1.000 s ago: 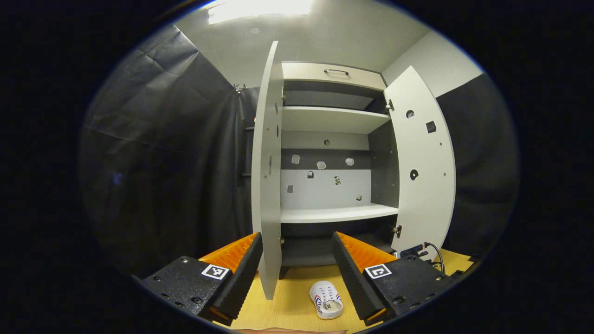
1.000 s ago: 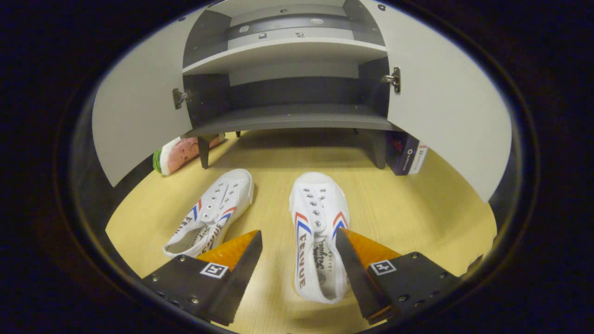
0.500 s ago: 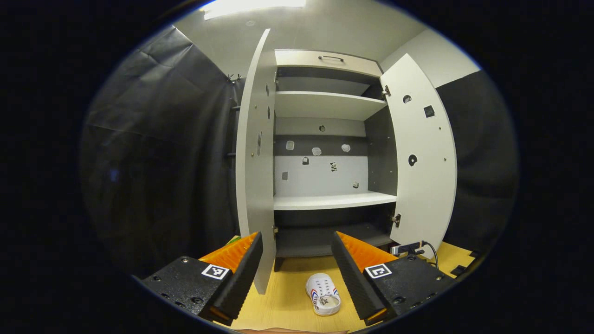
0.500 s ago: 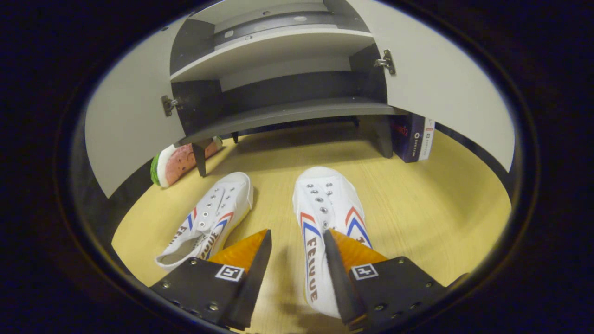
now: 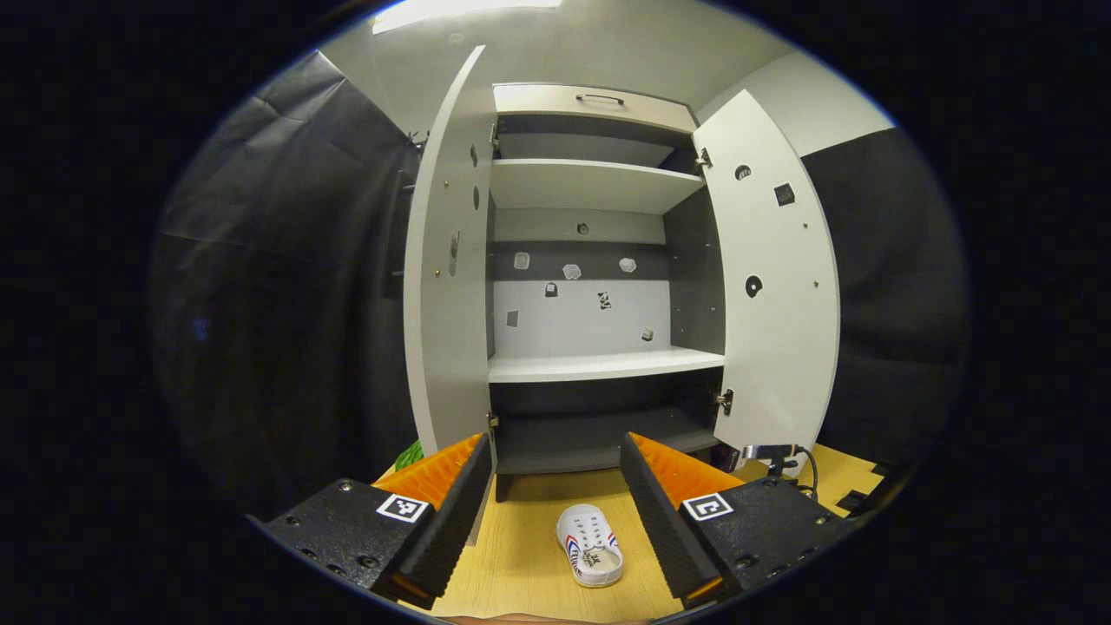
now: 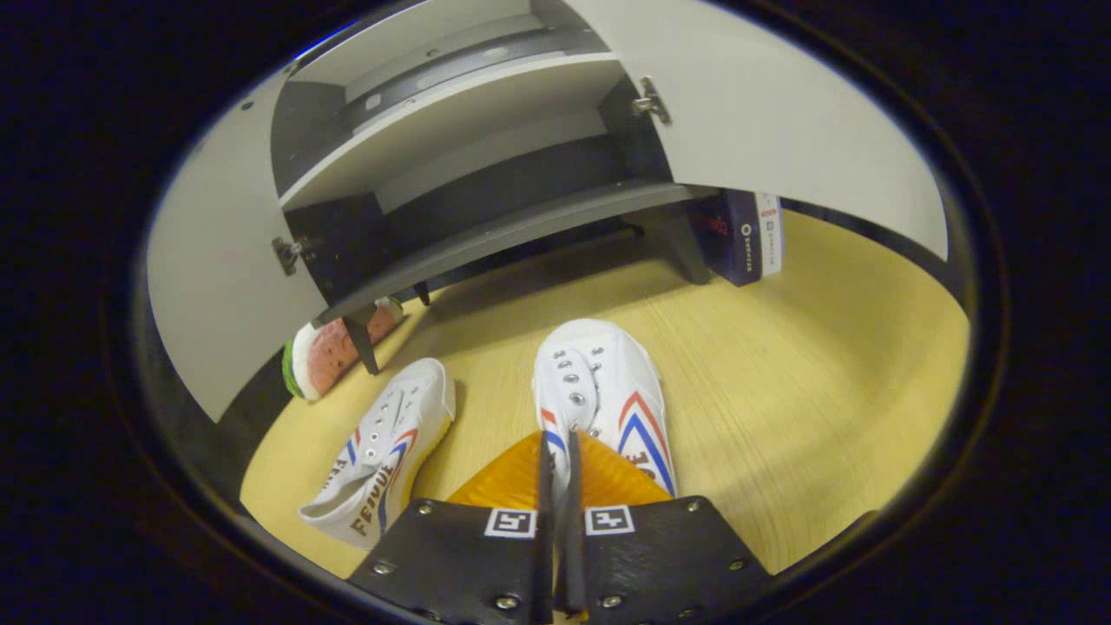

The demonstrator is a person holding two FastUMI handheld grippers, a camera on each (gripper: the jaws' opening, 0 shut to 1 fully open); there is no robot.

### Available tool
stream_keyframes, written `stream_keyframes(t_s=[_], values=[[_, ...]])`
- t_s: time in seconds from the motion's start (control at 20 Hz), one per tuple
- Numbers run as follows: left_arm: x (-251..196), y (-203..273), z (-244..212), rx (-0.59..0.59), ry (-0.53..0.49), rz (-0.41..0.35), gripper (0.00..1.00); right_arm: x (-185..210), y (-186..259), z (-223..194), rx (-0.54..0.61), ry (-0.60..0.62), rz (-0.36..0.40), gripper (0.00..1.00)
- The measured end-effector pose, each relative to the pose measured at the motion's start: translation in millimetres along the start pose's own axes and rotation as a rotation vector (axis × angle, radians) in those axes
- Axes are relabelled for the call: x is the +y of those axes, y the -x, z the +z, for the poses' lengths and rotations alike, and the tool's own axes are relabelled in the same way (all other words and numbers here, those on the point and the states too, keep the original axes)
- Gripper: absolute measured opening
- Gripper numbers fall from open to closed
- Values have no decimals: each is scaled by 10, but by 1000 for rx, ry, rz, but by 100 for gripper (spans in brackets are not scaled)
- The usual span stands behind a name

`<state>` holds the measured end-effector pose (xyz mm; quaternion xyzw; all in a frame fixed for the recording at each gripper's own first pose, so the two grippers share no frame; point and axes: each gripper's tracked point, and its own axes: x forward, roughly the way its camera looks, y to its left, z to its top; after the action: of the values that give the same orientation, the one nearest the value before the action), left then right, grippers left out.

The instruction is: Grab one shoe with the right hand and put it into the shoe cabinet, grab the other shoe with the left hand and put it into the shoe cabinet; then close the right door with the right hand and the left door with the left hand.

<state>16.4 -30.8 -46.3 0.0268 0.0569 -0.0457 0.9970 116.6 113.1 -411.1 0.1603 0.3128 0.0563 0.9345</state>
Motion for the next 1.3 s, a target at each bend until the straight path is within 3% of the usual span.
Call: stream_keyframes(t_s=[0.1,0.25,0.55,1.05,1.3], values=[[-28,16,19,-7,-13,0,91,-35,39,34,-32,-42,5,1],[-34,19,-4,-14,-27,2,91,-47,150,9,-41,15,9,0],[-42,-38,-51,-21,4,-14,91,130,639,386,-144,57,56,1],[6,-245,-31,-26,-5,-20,91,789,1917,1897,-385,254,132,1],[13,-483,140,-30,-11,-16,91,1152,2081,2620,-401,314,151,1]])
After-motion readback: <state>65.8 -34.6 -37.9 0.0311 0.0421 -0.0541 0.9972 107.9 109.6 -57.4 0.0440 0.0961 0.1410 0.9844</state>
